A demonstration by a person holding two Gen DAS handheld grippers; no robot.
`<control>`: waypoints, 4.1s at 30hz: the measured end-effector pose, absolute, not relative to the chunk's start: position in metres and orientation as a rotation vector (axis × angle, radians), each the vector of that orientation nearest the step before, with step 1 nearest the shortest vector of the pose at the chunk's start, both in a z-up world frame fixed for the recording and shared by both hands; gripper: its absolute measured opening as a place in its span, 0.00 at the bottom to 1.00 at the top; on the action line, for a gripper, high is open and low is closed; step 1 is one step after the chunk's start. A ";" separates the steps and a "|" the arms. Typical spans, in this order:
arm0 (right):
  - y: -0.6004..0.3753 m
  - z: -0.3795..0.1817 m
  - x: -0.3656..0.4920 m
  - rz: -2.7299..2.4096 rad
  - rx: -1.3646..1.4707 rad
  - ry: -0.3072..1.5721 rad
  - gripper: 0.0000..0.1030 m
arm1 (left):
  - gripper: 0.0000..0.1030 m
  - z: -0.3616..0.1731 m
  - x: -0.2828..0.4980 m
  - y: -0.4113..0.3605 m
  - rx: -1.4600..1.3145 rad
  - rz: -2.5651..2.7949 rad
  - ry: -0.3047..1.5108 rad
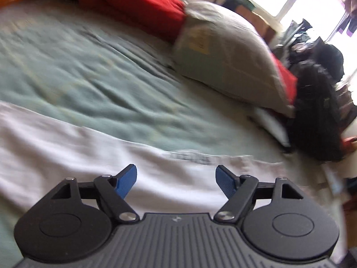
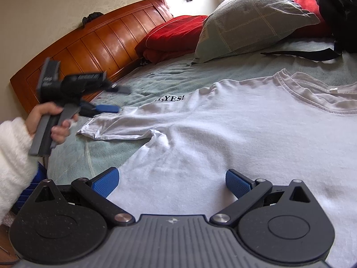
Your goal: Fold clothes
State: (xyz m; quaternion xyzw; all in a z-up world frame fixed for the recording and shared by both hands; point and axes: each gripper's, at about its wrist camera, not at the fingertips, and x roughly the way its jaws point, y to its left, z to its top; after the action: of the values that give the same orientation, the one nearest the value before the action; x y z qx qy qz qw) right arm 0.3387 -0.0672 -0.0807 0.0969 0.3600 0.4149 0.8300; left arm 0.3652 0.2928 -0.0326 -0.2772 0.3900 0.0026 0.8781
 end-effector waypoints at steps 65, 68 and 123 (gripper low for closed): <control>-0.067 -0.077 0.334 0.866 0.198 0.762 1.00 | 0.83 -0.067 0.442 0.244 -0.412 0.035 0.891; -0.068 -0.077 0.335 0.868 0.205 0.762 1.00 | 0.83 -0.049 0.434 0.252 -0.423 0.035 0.859; -0.067 -0.078 0.335 0.864 0.192 0.761 1.00 | 0.84 -0.055 0.325 0.442 -0.536 0.554 0.719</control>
State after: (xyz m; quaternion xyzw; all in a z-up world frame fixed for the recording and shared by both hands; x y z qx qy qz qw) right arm 0.3347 -0.0673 -0.0780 0.0909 0.3592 0.4081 0.8343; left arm 0.3247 0.4422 -0.0551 -0.2559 0.3430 0.2642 0.8643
